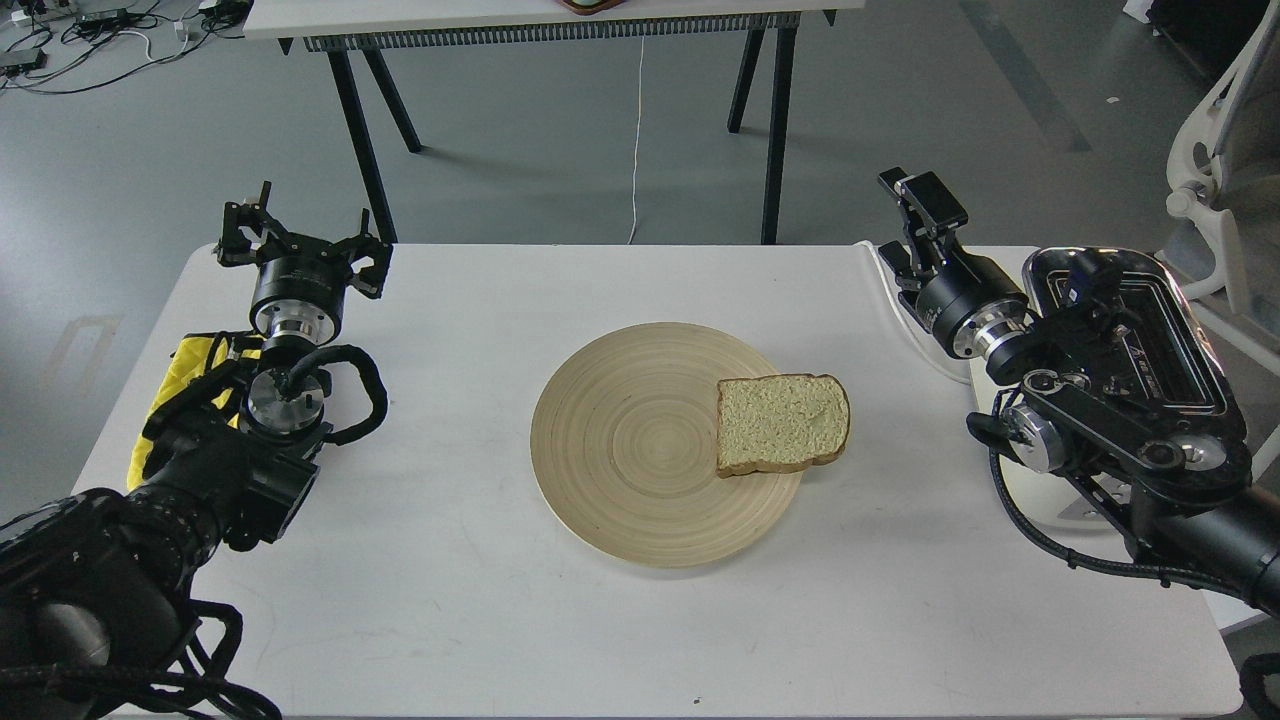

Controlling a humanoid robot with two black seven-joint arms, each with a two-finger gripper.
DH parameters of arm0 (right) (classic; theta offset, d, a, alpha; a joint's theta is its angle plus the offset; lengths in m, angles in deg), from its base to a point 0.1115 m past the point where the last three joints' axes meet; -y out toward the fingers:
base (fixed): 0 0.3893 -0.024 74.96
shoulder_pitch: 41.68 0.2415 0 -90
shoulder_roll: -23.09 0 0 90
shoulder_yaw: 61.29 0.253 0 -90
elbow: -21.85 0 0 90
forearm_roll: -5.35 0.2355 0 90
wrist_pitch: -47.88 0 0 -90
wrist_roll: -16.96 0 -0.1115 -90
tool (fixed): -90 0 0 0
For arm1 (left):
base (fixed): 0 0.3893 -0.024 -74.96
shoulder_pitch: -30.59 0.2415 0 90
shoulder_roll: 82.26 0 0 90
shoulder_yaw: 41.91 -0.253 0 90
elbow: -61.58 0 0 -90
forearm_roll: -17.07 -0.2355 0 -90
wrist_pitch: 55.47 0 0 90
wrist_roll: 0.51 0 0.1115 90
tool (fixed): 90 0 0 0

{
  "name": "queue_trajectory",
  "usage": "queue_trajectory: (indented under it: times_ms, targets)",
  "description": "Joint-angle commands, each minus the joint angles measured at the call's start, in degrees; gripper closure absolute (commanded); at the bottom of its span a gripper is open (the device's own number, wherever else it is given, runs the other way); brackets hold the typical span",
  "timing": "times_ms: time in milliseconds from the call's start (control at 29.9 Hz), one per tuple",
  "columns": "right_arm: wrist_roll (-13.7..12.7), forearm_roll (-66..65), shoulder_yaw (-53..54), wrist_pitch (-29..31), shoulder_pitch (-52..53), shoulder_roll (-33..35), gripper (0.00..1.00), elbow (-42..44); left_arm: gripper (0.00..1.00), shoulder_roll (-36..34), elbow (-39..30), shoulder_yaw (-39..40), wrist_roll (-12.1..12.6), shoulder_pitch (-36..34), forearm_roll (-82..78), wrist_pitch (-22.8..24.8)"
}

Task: Put bread in toaster with right arm
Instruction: 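Rotate the right gripper and move it toward the bread slice on the plate, then reach the right gripper to the bread slice edge and grasp it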

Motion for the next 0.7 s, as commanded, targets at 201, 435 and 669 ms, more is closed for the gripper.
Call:
queue_trajectory:
  times_ms: [201, 435, 669]
  targets:
    - [0.07, -0.99, -11.75, -4.48, -0.87, 3.03, 0.01, -0.74, 0.00, 0.00, 0.00, 0.00, 0.00, 0.00, 0.01, 0.00]
    - [0.07, -0.90, -13.78, -5.09, -2.89, 3.20, 0.01, -2.67, 0.00, 0.00, 0.00, 0.00, 0.00, 0.00, 0.01, 0.00]
    - [0.07, -0.90, -17.82, -4.65, -3.68, 4.08, 0.01, -4.34, 0.00, 0.00, 0.00, 0.00, 0.00, 0.00, 0.01, 0.00]
